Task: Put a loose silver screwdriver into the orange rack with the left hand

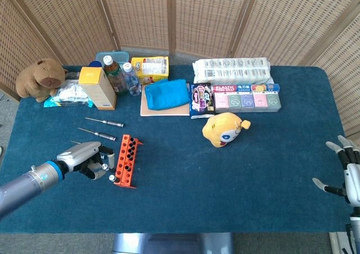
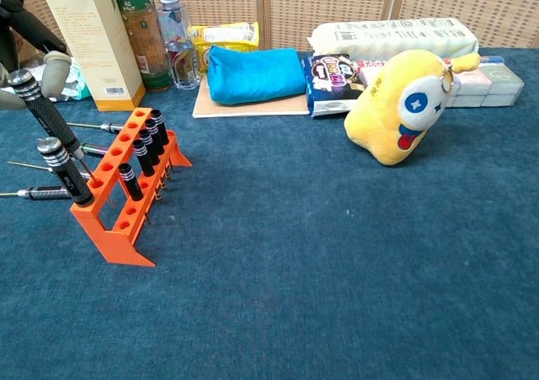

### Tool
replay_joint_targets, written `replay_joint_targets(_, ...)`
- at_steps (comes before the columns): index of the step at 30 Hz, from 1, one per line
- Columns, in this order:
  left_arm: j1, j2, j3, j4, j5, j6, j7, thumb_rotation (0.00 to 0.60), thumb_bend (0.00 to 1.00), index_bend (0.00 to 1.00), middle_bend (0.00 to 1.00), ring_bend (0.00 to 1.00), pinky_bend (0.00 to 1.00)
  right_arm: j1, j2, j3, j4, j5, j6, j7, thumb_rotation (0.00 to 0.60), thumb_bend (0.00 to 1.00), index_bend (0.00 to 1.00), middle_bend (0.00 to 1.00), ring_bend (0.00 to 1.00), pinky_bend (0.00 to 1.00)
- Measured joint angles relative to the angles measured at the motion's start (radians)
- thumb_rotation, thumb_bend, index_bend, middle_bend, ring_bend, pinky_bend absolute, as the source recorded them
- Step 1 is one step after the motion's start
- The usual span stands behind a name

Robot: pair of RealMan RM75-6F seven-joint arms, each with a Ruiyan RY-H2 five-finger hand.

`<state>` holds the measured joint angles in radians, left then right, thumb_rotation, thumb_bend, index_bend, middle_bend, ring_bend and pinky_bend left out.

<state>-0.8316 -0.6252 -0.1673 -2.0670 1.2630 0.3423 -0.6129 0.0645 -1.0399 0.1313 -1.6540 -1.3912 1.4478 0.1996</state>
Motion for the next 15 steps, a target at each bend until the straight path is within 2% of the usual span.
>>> replay_joint_targets(15, -0.062, -0.043, 0.017, 0.022, -0.126, -0.044, 0.118, 0.6, 0.42, 0.53, 1.0, 1.0, 0.97, 0.001, 0.003, 0.002, 0.0, 0.004, -0.004, 0.012, 0.6, 0.02, 0.18, 0.06, 0.0, 0.0)
